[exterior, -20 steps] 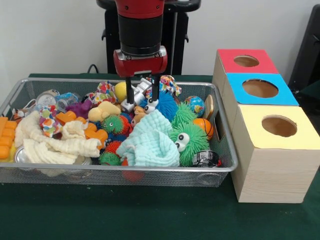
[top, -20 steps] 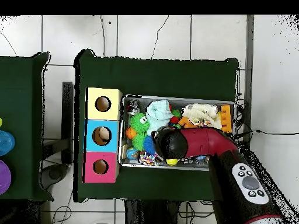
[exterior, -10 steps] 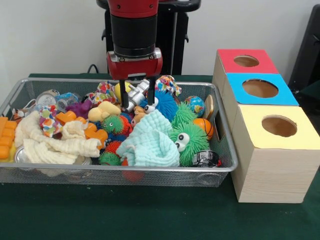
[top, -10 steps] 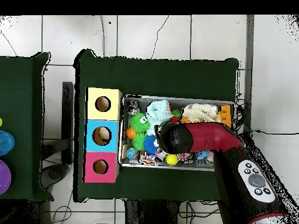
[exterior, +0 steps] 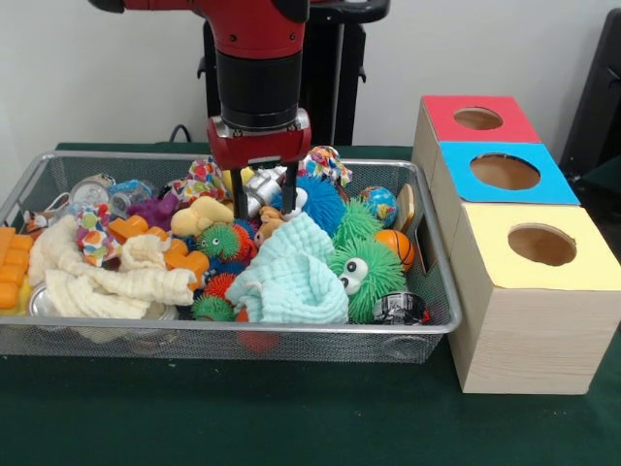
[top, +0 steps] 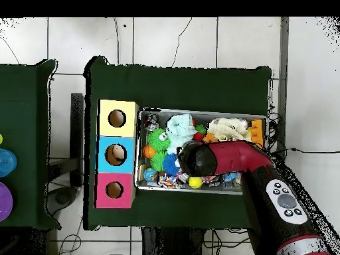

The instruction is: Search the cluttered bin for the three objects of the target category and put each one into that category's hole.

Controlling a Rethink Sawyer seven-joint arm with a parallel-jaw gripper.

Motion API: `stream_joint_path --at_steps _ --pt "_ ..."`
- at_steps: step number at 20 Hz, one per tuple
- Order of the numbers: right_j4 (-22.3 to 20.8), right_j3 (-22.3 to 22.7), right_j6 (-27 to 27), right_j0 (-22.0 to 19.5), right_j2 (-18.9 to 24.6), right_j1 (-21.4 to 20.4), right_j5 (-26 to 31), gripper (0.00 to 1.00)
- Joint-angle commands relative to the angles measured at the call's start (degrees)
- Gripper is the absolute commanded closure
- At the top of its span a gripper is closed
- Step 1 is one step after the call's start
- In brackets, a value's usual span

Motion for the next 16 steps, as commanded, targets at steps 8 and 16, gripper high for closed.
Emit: stream_joint_path --at_steps 8,16 --pt "-7.2 -2.4 -2.1 0.3 0.6 6.4 -3.8 0.0" --pt "-7.9 -3.4 -1.7 0.7 -0.3 7.8 -2.1 0.0"
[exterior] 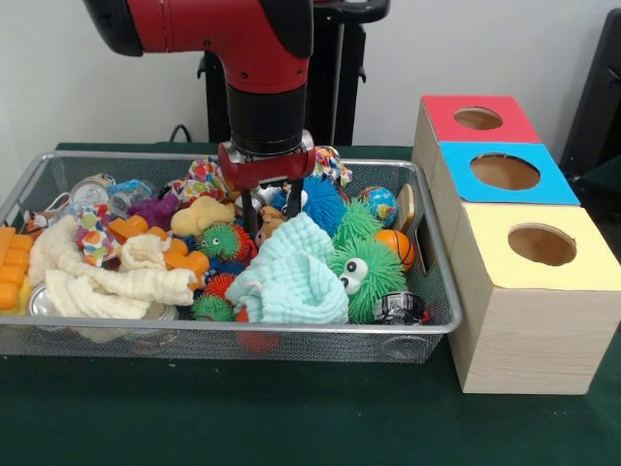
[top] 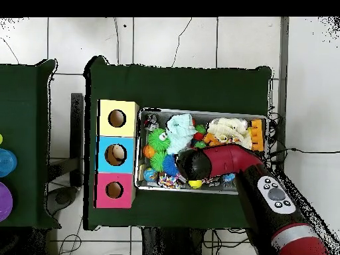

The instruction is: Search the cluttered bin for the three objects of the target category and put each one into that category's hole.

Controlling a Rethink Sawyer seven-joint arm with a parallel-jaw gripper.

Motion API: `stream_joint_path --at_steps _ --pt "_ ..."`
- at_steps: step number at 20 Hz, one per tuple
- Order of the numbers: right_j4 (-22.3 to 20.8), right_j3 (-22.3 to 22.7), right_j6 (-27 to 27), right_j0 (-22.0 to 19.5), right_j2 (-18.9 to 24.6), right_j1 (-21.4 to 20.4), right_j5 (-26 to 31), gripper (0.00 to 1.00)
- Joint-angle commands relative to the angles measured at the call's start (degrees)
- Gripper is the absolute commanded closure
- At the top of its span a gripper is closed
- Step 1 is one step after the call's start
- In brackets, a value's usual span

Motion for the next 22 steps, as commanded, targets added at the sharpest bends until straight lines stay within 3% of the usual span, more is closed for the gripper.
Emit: stream_joint_path --at_steps 1,10,11,15,22 --pt "-4.1 -3.3 -1.5 0.7 -0.3 3.1 -1.3 0.0" --pt "-4.9 -5.5 -0.1 2.4 -1.9 4.8 -0.7 0.0" --pt "-4.9 -5.6 -0.1 2.9 -2.5 4.8 -0.5 1.0" --pt "-4.3 -6.3 -0.7 2.7 -2.5 5.6 0.4 1.0" --pt "-2.0 -3.2 1.5 5.4 -4.9 0.4 4.7 1.0"
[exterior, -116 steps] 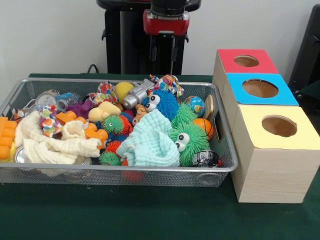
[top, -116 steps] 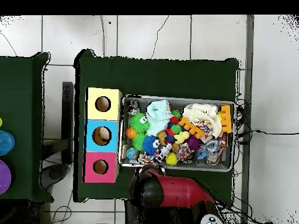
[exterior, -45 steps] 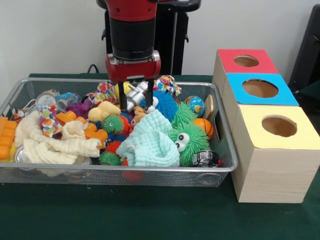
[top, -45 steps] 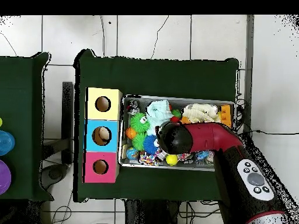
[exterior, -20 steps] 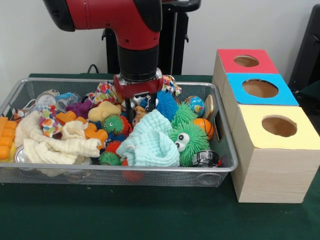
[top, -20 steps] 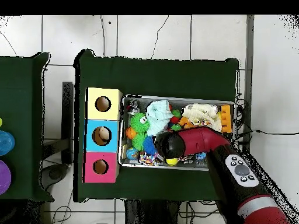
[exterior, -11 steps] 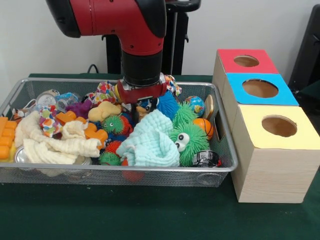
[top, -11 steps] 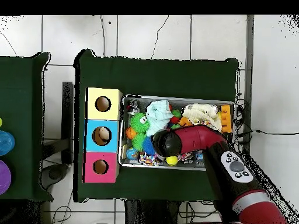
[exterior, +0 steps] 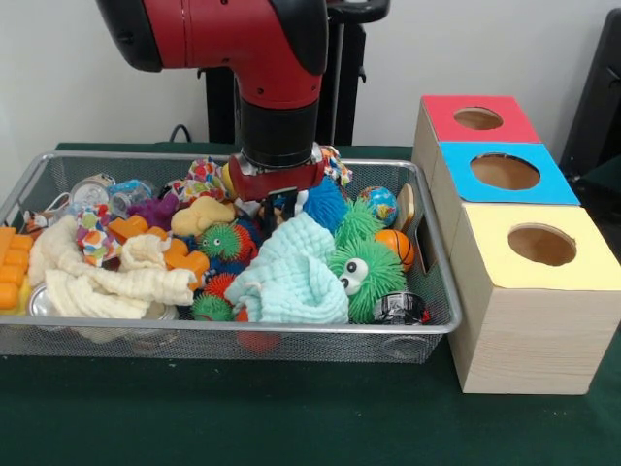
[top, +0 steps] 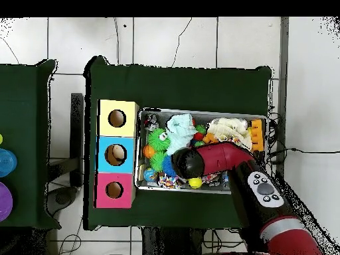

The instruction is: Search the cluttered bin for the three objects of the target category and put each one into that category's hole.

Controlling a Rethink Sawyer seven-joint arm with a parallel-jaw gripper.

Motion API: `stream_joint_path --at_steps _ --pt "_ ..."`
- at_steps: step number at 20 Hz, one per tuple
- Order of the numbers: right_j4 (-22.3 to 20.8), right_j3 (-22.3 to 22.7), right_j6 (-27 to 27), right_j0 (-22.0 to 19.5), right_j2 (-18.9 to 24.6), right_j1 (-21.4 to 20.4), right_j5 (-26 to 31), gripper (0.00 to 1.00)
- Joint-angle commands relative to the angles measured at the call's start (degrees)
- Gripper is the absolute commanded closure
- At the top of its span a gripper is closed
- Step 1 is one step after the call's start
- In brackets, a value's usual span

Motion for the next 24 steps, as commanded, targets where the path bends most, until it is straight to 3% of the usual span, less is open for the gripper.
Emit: stream_joint_path --at_steps 1,4,7,11,24 --pt "-1.2 -0.7 1.8 2.4 -2.8 -1.8 4.9 1.0" --pt "0.9 2.2 2.9 3.9 -3.4 -6.8 6.9 1.0" --pt "6.1 6.6 4.1 6.1 -3.7 -15.5 12.8 1.0" --pt "11.1 9.6 7.0 9.7 -5.4 -22.5 17.7 1.0" --pt "18.8 12.3 13.1 17.5 -8.4 -24.8 13.9 1.0"
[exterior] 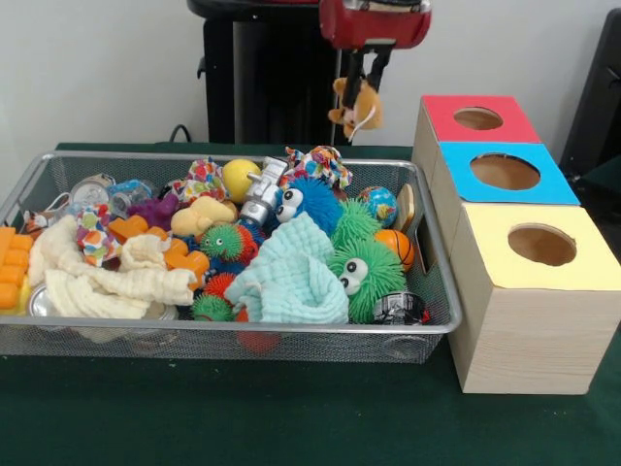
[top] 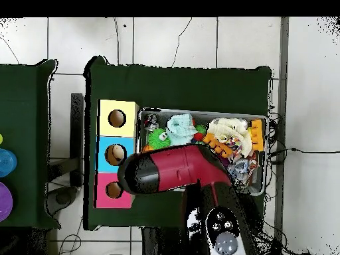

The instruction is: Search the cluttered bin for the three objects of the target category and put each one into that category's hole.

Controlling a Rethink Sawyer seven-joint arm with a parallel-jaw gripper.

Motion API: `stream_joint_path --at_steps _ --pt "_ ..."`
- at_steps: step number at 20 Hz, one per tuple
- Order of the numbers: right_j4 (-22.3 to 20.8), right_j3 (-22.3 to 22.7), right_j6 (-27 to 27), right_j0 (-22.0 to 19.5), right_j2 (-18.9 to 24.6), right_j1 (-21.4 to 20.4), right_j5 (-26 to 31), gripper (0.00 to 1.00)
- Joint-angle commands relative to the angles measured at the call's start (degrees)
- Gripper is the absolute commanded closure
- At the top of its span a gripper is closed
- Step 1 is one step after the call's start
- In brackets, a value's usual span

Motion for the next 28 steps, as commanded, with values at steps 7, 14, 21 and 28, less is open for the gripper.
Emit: stream_joint_path --at_steps 7,14,21,28 --pt "9.5 9.0 17.5 7.1 -4.8 -1.5 -2.1 1.0" --pt "12.6 11.8 19.9 11.1 -7.5 -1.1 -4.6 1.0" --pt "16.3 14.6 23.9 15.7 -8.9 0.6 -10.0 1.0" --pt "19.0 14.3 26.5 19.2 -9.5 4.8 -16.2 1.0"
